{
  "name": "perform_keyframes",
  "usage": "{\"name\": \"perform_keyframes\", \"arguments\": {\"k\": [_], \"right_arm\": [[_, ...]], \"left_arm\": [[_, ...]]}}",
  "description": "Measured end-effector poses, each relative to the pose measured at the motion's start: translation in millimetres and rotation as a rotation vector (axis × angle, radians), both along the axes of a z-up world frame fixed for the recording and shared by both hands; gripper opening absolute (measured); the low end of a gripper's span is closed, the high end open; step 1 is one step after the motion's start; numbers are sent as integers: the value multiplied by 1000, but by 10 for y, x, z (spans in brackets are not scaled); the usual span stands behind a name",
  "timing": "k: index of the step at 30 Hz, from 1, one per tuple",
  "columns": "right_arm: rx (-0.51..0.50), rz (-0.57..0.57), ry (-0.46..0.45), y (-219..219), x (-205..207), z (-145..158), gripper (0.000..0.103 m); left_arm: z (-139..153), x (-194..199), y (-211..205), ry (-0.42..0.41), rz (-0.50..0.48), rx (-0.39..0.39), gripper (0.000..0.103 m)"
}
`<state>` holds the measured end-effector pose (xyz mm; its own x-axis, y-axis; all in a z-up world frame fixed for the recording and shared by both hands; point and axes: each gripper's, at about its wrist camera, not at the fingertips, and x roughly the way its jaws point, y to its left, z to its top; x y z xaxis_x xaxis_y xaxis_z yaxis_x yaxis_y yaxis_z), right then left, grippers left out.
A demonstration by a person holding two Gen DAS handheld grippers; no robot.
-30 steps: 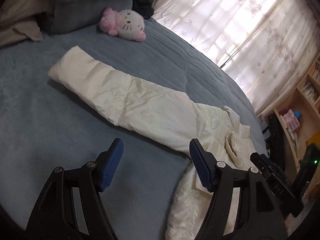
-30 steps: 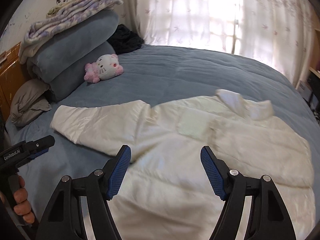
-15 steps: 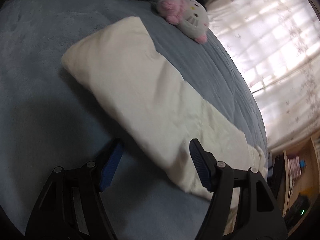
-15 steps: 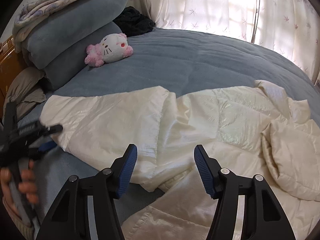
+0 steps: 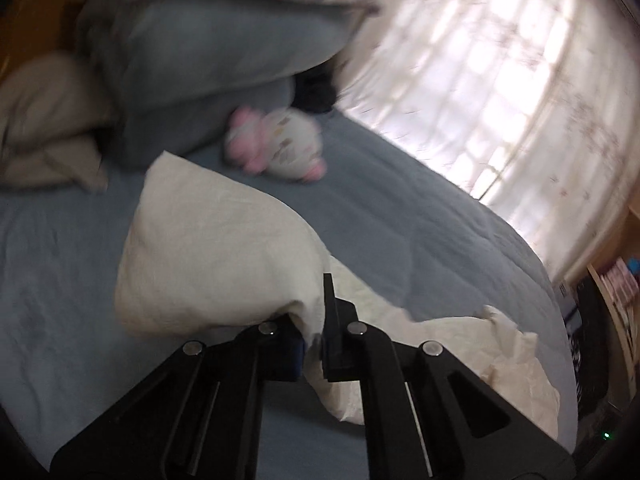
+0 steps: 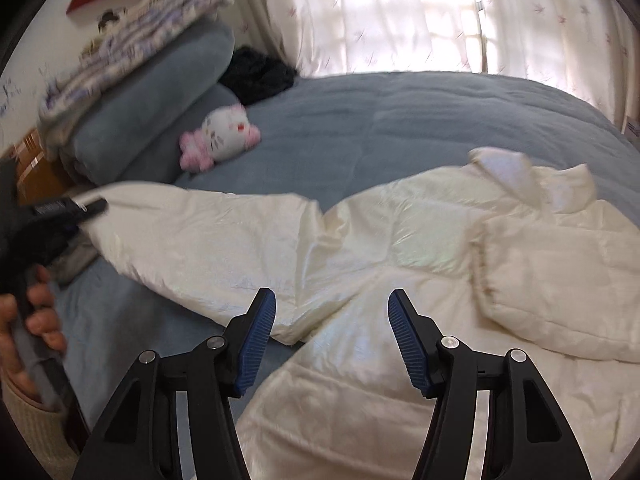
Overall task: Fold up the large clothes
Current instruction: 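Lift and fold the held sleeve across the jacket body with the left tool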
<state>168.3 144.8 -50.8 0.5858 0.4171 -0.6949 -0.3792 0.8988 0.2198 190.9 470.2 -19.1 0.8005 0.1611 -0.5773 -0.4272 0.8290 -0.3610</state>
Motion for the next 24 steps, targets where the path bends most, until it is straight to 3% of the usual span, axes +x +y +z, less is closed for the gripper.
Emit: {"name": "perform_keyframes", "arguments": {"k": [2,6,12,19,24], "right_arm": [[26,-20,-19,-241,-79,107,60],[65,-75,-64,-781,-277,290,60],[109,-179,-81,-1626,-462,403,61],[129,-326,-78,-2733,-563,307,61],[120,-399,-20,-3359,-587,2,61]], "left_arm": [[391,17,-382,-12,-79,68,3],[859,44,-1130,-36,-219,172,3],[1028,113,-2283,-41,-390,273,3],[609,484,-3645,39,-524,325,3],[-90,567,-4642,139,-605,323,3]]}}
